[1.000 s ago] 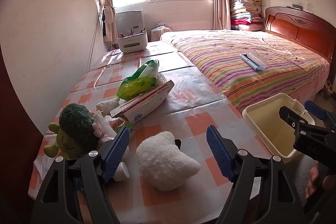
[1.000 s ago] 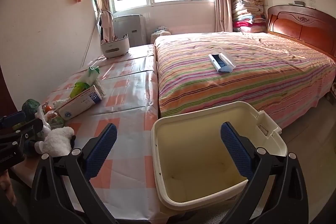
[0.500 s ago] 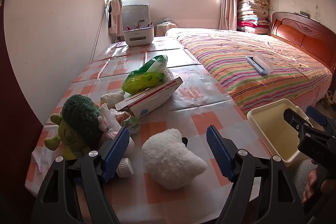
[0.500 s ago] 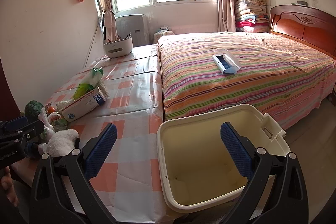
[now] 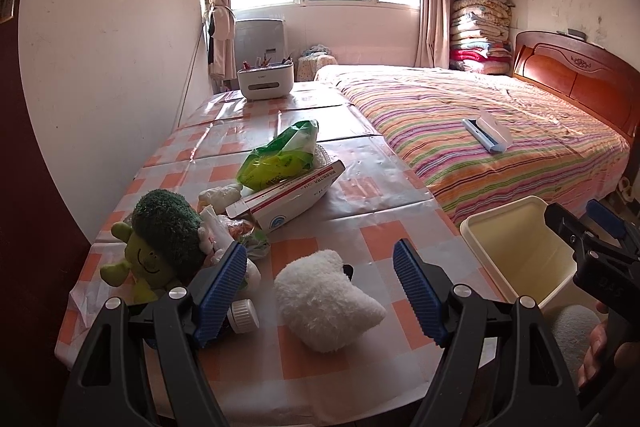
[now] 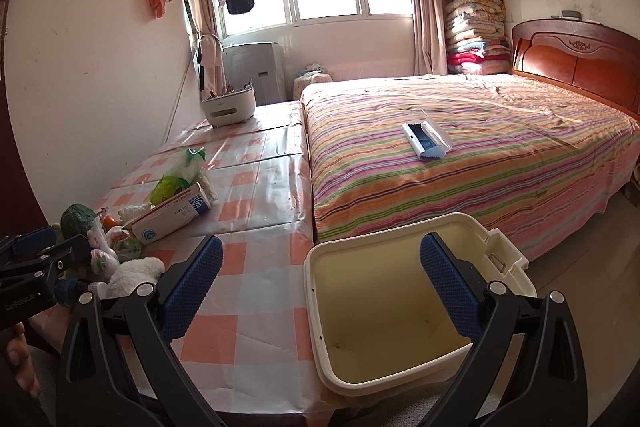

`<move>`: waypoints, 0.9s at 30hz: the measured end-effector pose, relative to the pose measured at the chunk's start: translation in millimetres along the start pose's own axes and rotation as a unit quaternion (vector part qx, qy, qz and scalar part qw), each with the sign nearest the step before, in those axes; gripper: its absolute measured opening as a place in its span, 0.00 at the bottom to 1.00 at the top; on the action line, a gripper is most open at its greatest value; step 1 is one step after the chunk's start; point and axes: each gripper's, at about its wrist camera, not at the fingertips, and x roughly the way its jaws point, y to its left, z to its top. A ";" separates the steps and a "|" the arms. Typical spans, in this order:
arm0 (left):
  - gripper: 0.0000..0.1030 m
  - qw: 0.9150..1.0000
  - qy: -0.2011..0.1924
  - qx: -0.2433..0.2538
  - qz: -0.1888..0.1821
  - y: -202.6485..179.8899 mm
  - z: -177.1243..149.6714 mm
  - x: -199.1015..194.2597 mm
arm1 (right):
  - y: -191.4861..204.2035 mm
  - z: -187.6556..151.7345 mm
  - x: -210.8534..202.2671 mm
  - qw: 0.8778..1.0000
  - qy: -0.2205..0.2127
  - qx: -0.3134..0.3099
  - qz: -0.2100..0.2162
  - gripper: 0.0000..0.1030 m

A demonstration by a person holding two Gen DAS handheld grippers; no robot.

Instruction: Collect trash

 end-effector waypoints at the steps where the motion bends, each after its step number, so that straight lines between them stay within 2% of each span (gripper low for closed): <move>1: 0.72 1.000 -0.001 0.000 -0.001 0.0 -0.4 -2.2 | 0.4 -0.2 -2.0 1.000 0.000 -0.001 0.000 0.94; 13: 0.72 1.000 -0.017 -0.002 0.003 4.5 -7.0 -26.6 | 9.5 -5.7 -24.8 1.000 -0.009 -0.007 0.005 0.94; 27: 0.72 1.000 -0.017 -0.023 0.011 20.5 -16.8 -40.1 | 19.0 -9.8 -36.4 1.000 -0.010 -0.011 0.013 0.94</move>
